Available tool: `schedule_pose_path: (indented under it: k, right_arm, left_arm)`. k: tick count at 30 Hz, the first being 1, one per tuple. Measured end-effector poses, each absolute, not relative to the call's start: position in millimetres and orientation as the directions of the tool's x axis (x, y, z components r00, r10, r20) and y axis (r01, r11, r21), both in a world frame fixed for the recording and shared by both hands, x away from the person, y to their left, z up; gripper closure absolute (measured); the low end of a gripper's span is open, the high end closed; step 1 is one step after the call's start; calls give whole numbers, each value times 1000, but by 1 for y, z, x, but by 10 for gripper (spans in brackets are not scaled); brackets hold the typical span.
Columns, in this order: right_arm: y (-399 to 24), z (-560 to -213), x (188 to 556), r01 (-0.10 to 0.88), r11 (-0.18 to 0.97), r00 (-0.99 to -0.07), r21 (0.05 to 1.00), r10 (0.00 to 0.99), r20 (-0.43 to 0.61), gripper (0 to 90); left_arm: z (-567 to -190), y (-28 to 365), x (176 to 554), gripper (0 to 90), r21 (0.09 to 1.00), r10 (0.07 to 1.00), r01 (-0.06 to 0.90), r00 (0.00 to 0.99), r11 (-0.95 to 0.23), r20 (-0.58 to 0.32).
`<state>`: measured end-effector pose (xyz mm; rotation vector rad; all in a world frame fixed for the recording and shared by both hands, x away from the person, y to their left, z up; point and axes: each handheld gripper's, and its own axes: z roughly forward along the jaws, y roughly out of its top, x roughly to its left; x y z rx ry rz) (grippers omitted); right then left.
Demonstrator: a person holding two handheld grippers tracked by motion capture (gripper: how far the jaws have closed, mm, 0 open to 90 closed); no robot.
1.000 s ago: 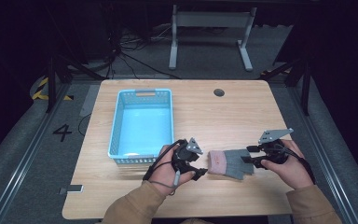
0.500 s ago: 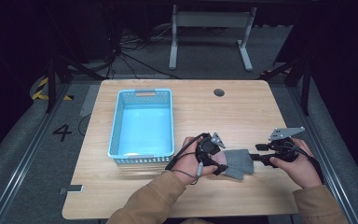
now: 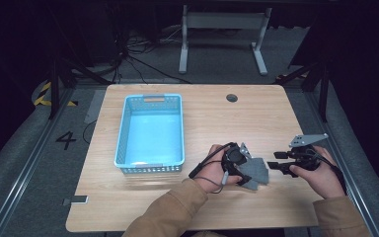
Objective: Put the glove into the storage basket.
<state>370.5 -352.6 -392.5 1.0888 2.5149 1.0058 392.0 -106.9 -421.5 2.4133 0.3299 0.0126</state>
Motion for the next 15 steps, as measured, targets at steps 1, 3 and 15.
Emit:
schedule_pose_path:
  k: [1,3,15]
  right_arm:
    - [-352,-392,370,560,489,-701,669,710,67,476]
    - [-352,-392,370,558,487,-704,672,706,73,475]
    - [-355,-394,371,569,450,-706,688,697,128,465]
  left_arm:
    - [-424,-109,393,332,640,243,237,967,-731,-80]
    - [-428,-111,396,333,638,250,245,965,-730,-85]
    - [-439,-120,402,312,655,239,234,967,-719,-83]
